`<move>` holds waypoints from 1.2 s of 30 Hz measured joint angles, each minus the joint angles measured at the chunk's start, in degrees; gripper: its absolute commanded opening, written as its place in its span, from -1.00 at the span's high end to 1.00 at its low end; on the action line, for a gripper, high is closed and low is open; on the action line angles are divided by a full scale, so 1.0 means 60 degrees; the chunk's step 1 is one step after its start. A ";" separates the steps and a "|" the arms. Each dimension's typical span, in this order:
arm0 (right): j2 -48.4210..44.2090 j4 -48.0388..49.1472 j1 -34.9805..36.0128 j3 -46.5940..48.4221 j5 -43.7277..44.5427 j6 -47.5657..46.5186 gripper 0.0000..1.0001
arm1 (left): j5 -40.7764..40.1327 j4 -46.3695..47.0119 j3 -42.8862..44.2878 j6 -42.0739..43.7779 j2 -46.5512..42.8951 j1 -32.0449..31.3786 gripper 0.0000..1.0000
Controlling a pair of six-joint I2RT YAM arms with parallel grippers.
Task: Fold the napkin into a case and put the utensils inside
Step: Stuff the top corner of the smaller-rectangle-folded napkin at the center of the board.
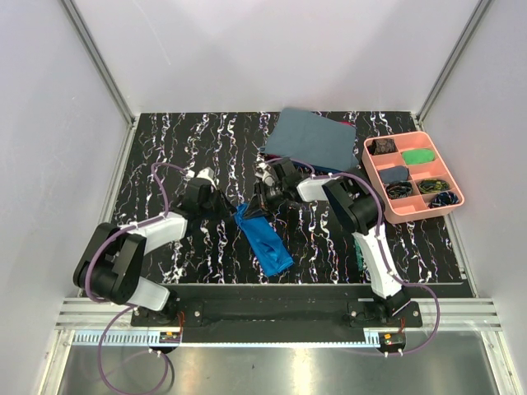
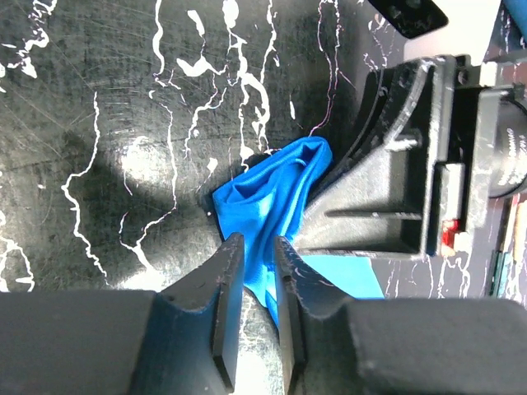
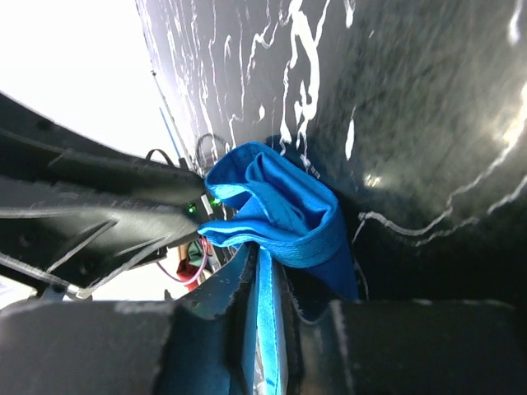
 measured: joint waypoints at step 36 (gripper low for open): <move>-0.1228 -0.0539 -0.0025 -0.0645 0.1443 0.0947 0.11 | 0.0382 0.0535 0.0182 -0.0208 0.0703 -0.0594 0.88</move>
